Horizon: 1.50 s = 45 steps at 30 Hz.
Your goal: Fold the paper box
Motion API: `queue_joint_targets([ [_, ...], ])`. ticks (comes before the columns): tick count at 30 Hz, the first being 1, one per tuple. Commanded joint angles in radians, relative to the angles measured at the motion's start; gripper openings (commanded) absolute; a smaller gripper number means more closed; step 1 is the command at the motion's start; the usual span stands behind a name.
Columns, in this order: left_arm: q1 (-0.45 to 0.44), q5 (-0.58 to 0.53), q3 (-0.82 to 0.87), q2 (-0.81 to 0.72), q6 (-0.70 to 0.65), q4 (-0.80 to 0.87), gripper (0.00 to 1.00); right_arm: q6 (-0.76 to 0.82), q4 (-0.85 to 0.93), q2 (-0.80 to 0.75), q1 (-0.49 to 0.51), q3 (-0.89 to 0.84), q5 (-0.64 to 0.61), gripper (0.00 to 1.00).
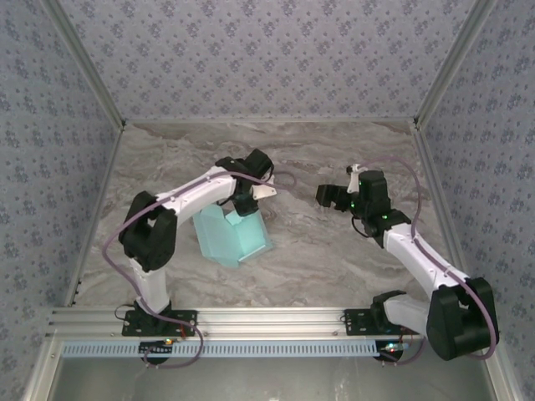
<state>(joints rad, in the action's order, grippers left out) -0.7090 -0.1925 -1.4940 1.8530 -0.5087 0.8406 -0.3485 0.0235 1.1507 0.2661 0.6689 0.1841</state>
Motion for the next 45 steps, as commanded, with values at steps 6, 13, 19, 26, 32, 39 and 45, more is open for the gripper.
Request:
queue_joint_targets([
  [6,0.01,0.072,0.131,-0.313,0.04,-0.233,0.43,0.298,0.058,0.164,0.126,0.155,0.062,0.9],
  [13,0.202,0.195,0.262,-0.562,0.458,-0.308,0.58,0.637,0.23,0.387,0.26,0.438,0.175,0.89],
  [19,0.448,0.284,0.424,-0.763,0.852,-0.292,0.68,0.954,0.536,0.701,0.376,0.81,0.098,0.85],
  [26,0.532,0.325,0.498,-0.867,0.994,-0.192,0.77,1.136,0.712,0.909,0.401,1.039,0.095,0.82],
  [32,0.571,0.332,0.555,-0.902,0.998,-0.205,0.78,1.21,0.755,0.978,0.387,1.089,0.138,0.78],
  [39,0.588,0.372,0.58,-0.873,1.007,-0.241,0.73,1.27,0.747,1.057,0.412,1.139,0.142,0.68],
  [45,0.589,0.378,0.607,-0.87,1.012,-0.25,0.71,1.279,0.708,1.084,0.438,1.125,0.089,0.46],
])
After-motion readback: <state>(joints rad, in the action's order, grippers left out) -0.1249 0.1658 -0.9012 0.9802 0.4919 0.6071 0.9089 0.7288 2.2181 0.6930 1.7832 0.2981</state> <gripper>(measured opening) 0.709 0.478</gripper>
